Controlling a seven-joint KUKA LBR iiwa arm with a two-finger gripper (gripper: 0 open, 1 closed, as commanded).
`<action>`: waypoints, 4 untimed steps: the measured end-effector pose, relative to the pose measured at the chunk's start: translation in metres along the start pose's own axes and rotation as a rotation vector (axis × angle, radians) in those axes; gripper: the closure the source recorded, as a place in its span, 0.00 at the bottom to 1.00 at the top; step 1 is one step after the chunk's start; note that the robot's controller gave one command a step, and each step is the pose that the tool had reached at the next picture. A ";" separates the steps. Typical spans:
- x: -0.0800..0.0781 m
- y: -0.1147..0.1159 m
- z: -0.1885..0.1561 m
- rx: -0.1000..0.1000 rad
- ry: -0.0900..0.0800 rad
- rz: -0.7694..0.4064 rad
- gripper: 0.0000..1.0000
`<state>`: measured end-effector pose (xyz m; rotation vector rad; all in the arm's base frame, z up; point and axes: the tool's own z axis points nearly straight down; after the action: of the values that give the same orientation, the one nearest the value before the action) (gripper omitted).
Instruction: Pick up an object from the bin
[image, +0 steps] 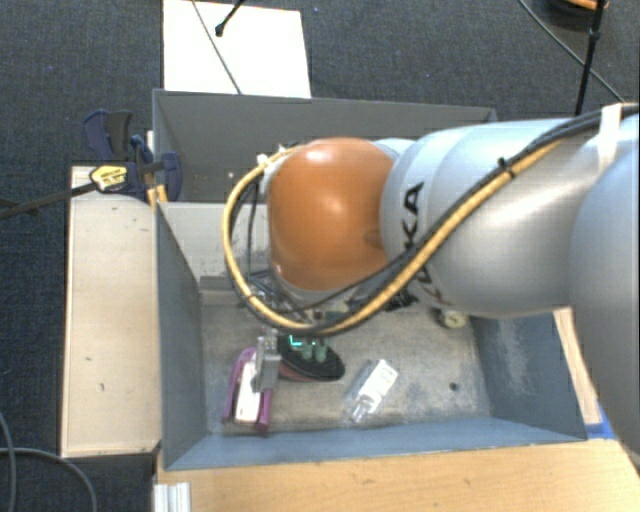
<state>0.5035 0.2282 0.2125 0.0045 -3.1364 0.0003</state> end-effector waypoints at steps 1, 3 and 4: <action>-0.023 -0.083 0.142 0.000 -0.006 -0.014 0.00; -0.023 -0.176 0.094 0.002 -0.011 0.006 1.00; -0.022 -0.171 0.096 -0.001 -0.007 0.002 0.00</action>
Offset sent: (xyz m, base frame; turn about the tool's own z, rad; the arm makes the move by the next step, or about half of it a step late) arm 0.0217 -0.0812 -0.1395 -0.0173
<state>0.5257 0.0574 0.1162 0.0006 -3.1437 -0.0017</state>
